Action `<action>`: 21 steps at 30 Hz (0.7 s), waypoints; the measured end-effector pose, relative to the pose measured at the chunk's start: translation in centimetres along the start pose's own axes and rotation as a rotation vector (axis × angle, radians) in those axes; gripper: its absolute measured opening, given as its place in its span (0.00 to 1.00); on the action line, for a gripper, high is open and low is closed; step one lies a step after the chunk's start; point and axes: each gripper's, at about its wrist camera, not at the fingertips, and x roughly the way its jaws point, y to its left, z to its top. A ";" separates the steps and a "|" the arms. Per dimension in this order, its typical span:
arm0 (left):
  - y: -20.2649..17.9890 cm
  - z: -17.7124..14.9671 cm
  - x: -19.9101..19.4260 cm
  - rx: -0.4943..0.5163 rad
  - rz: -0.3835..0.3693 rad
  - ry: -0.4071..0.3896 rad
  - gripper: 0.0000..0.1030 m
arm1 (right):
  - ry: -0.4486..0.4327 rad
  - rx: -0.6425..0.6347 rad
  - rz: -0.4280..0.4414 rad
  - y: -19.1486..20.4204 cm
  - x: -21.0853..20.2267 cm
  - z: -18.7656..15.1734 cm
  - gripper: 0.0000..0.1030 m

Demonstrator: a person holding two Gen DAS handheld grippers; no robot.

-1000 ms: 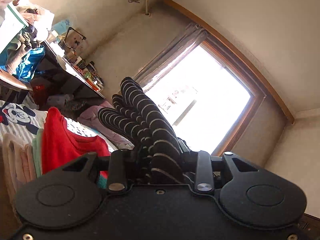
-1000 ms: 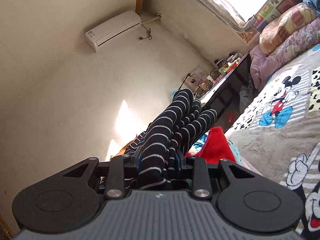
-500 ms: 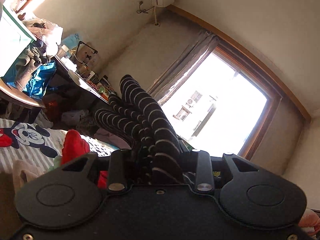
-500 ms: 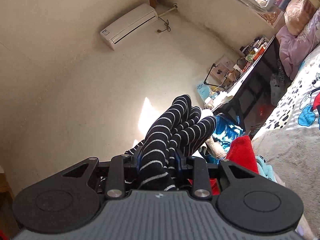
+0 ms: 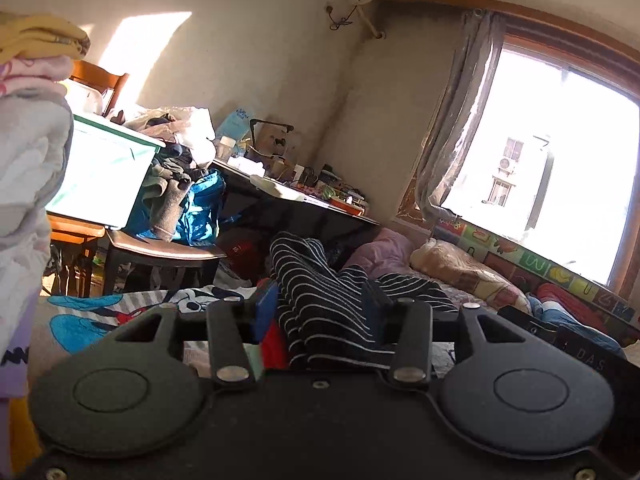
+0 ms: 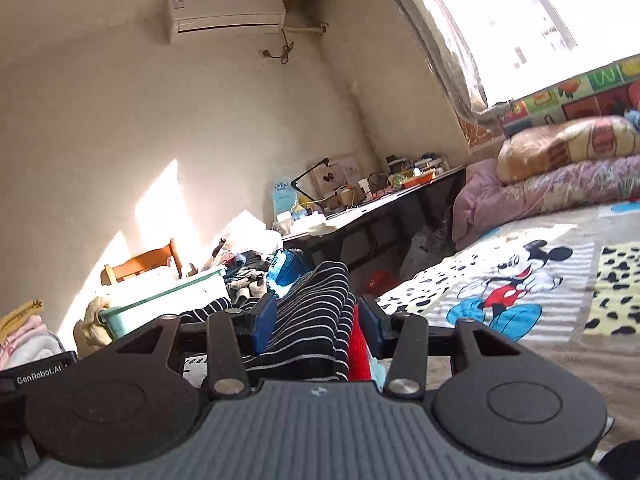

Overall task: Fold clothes
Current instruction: 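Carry the held garment with both grippers toward the stack of folded clothes, then lower the garment onto the clothes stack and open both grippers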

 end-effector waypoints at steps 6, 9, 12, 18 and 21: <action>0.1 -1.8 2.6 0.036 -0.049 0.171 0.46 | 0.187 -0.198 0.041 3.4 2.3 -1.0 0.47; 1.0 -1.2 2.0 -0.027 -0.083 0.146 0.47 | 0.189 -0.041 0.046 1.6 2.0 -0.4 0.48; 0.4 -0.1 0.8 0.020 -0.053 0.105 0.62 | 0.156 -0.058 0.049 2.3 0.4 0.4 0.54; -1.9 1.6 -1.9 0.128 -0.030 0.145 0.84 | 0.240 0.011 -0.058 2.9 -1.6 1.2 0.62; -2.9 1.3 -3.3 0.153 -0.047 0.208 0.97 | 0.289 0.055 -0.071 3.4 -3.5 1.8 0.73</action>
